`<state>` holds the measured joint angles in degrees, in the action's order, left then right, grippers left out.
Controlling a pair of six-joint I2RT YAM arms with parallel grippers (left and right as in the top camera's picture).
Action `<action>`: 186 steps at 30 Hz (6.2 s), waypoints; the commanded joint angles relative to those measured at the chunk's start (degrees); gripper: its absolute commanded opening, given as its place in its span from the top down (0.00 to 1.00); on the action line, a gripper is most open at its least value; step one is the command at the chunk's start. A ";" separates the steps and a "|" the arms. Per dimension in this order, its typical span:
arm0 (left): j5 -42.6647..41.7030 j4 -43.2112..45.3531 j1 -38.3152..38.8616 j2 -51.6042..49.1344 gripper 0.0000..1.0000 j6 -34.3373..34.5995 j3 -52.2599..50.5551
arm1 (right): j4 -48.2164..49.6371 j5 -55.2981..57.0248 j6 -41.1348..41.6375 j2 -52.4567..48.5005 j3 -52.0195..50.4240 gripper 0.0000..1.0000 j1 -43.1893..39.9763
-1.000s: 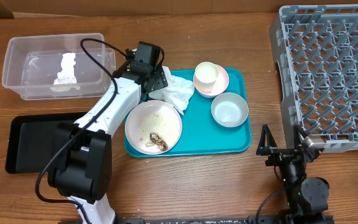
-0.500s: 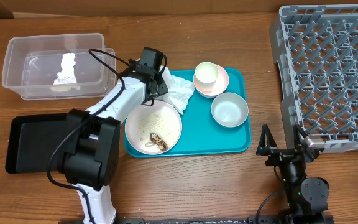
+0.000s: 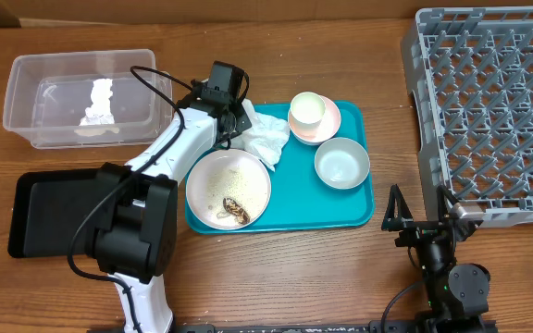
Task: Sort waste into correct bins and load items into the dishwasher
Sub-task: 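Grasp the remaining napkin with the left gripper and lift, then carry the napkin left and drop it into the clear bin, then reach the left gripper to the red snack wrapper and grasp it, then carry the red wrapper left and release it into the clear bin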
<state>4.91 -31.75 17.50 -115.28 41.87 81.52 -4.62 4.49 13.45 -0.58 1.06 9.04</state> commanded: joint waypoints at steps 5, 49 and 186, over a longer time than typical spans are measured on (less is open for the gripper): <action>-1.14 -0.92 -0.22 1.97 0.96 0.13 1.20 | 0.24 0.35 -0.39 0.42 -0.59 0.00 -0.22; 11.04 -0.94 -17.25 28.70 0.96 -3.17 5.75 | 0.24 0.35 -0.39 0.42 -0.59 0.00 -0.22; 11.93 -24.48 -27.10 2.19 0.03 -7.17 29.86 | 0.24 0.35 -0.39 0.42 -0.59 0.00 -0.22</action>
<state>19.31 -55.66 -8.80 -112.05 34.52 111.26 -4.60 4.51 13.45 -0.58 1.06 9.04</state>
